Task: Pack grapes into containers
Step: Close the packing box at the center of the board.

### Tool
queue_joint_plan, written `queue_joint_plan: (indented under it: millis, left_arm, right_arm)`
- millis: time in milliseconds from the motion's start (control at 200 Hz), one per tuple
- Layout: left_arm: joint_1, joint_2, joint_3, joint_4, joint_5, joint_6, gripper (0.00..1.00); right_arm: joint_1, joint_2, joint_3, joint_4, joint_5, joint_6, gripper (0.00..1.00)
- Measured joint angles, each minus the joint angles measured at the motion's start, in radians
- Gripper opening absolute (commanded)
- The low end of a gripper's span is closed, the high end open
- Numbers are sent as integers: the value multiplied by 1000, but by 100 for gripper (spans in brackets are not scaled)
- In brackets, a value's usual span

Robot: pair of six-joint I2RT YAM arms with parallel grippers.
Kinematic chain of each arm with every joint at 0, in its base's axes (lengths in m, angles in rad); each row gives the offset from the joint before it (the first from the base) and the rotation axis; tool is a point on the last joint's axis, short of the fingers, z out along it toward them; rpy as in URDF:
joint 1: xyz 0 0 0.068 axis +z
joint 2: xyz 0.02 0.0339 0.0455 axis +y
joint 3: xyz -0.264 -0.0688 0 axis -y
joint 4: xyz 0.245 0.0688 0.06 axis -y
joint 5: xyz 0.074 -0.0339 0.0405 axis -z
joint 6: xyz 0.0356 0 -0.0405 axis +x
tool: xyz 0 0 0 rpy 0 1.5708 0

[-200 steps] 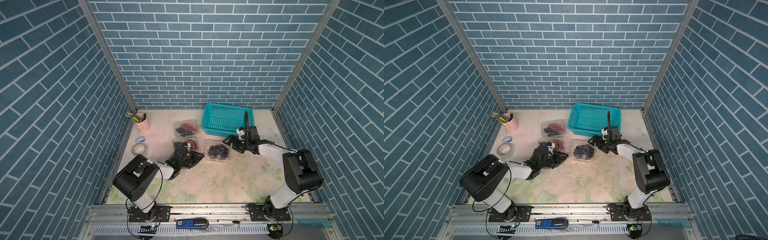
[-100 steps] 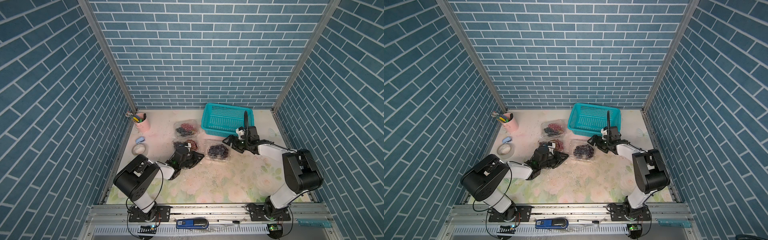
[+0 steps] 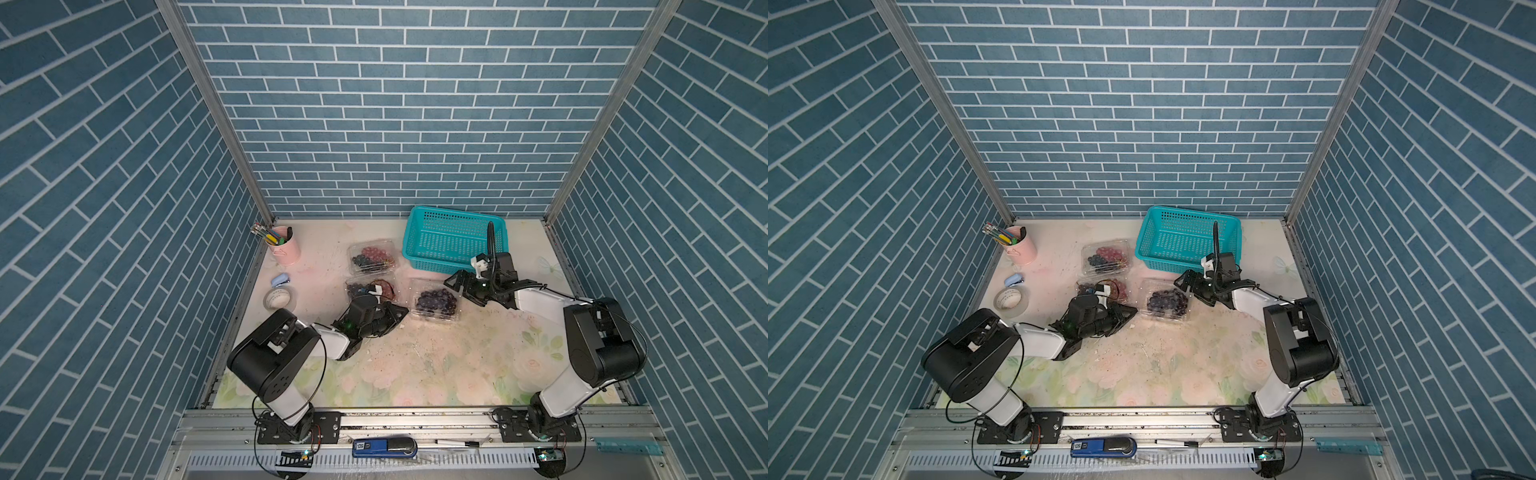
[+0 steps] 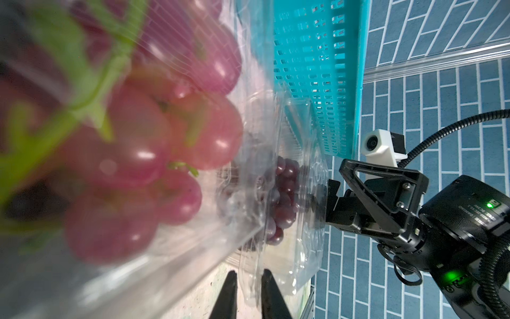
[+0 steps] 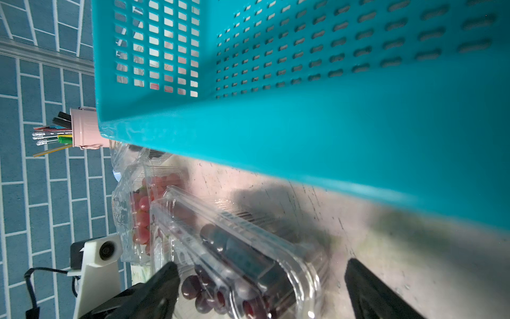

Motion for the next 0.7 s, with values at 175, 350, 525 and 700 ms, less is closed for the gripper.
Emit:
queue_joint_plan:
  millis: [175, 350, 525, 700]
  left_arm:
    - [-5, 0, 0, 3, -8, -1, 16]
    - [-10, 0, 0, 6, -20, -2, 15]
    - [-13, 0, -2, 10, -27, -2, 15]
    - [-17, 0, -7, 19, -37, -2, 13]
  right_arm:
    - [6, 0, -6, 10, 0, 1, 95]
    - [10, 0, -22, 15, 0, 6, 95]
    - [13, 0, -23, 20, 0, 15, 95]
    - [17, 0, -26, 25, 0, 18, 95]
